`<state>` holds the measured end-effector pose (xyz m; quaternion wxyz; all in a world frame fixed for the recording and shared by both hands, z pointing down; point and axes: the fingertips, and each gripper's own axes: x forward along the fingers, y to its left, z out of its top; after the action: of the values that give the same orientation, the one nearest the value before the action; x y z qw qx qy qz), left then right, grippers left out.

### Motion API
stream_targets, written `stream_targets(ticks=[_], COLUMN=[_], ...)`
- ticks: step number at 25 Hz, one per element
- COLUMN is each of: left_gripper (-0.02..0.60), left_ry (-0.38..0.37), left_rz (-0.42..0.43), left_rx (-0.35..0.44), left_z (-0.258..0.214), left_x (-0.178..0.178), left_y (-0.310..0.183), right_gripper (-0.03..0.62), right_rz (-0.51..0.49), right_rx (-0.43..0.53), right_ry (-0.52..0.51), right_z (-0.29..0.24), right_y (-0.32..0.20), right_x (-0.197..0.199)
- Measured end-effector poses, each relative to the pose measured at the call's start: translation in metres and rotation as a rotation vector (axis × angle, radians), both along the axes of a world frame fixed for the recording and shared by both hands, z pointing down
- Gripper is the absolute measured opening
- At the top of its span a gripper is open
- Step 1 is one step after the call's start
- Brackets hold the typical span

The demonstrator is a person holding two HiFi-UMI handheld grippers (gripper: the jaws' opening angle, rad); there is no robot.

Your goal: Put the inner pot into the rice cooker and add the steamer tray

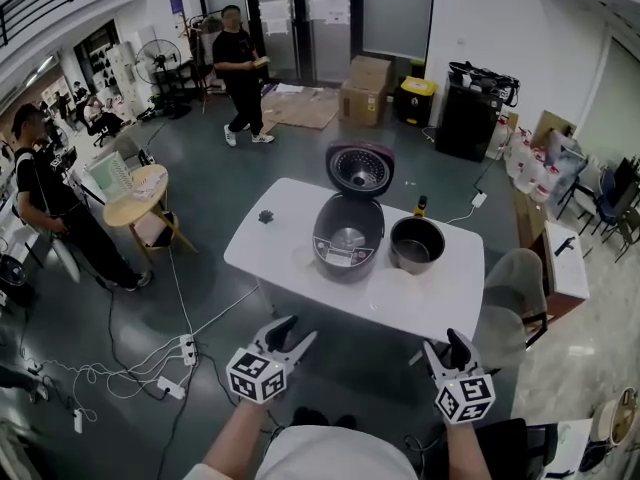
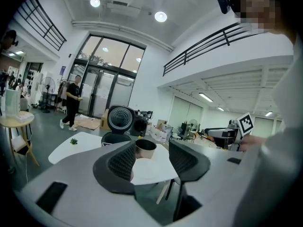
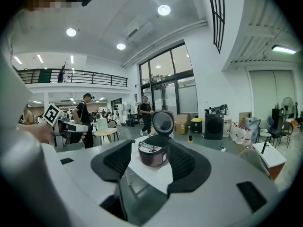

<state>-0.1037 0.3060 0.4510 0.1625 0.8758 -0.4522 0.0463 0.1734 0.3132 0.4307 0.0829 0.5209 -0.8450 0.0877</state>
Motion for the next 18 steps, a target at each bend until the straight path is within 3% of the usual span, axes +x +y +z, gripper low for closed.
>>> stream_targets(ticks=[9, 18], left_gripper=[0.239, 0.235], left_ry=[0.008, 0.017], left_rz=[-0.023, 0.012], left_rx=[-0.031, -0.035], left_z=[0.011, 0.017], left_x=[0.001, -0.003], left_y=[-0.015, -0.075], right_gripper=[0.256, 0.256], right_rz=[-0.015, 0.013], right_rx=[-0.023, -0.039], right_ry=[-0.009, 0.000], right_z=[0.010, 0.022], right_y=[-0.025, -0.075], right_x=[-0.001, -0.011])
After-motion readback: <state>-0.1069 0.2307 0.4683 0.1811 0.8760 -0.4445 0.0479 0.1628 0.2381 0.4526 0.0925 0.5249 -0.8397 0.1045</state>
